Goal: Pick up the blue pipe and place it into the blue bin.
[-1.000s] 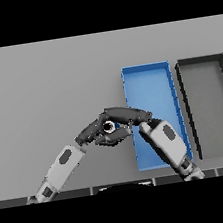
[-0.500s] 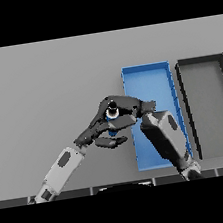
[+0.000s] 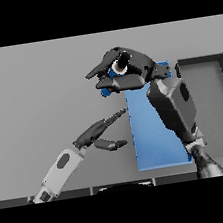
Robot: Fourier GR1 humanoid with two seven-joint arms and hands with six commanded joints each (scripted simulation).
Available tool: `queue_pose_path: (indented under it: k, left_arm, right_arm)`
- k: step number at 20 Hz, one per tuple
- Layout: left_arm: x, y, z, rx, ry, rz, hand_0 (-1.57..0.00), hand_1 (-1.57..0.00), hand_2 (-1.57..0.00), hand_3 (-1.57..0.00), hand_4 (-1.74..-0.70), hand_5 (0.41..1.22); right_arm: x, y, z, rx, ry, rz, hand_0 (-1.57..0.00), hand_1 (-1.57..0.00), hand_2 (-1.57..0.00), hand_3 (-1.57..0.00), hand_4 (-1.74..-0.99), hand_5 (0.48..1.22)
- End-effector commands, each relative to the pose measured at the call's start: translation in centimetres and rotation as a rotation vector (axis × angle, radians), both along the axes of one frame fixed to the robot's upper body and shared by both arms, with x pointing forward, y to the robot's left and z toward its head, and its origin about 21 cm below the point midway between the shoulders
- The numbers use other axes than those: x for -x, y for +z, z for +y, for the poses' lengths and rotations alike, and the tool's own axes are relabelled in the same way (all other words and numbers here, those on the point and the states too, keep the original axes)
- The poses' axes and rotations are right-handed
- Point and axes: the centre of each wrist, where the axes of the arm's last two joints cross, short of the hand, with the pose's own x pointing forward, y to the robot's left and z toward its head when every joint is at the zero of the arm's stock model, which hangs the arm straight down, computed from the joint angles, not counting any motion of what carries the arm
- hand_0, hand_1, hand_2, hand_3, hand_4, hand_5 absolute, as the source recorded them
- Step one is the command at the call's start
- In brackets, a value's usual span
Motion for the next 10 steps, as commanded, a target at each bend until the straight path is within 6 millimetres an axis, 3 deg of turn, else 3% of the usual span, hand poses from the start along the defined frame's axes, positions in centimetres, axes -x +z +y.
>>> queue_pose_path:
  k: [1, 5, 10]
  left_arm:
    - [-0.2, 0.0, 0.3, -0.009, 0.006, 0.001, 0.0, 0.0, 0.0, 0.0, -0.86, 0.484]
    - [-0.2, -0.2, 0.1, -0.024, 0.017, 0.011, 0.0, 0.0, 0.0, 0.0, -0.84, 0.477]
    - [-0.1, -0.1, 0.6, -0.045, 0.044, -0.001, 0.0, 0.0, 0.0, 0.0, -0.83, 0.463]
  right_arm:
    - [-0.7, 0.2, -0.5, -0.004, -0.043, 0.0, -1.57, -1.57, -1.57, -1.57, -1.497, 1.221]
    - [-4.1, 0.1, -4.0, 0.036, -0.279, 0.047, -1.57, -1.57, -1.57, -1.57, -1.498, 1.221]
    - [-7.3, -4.5, -9.1, 0.103, -0.508, 0.244, -1.57, -1.57, -1.57, -1.57, -1.499, 1.221]
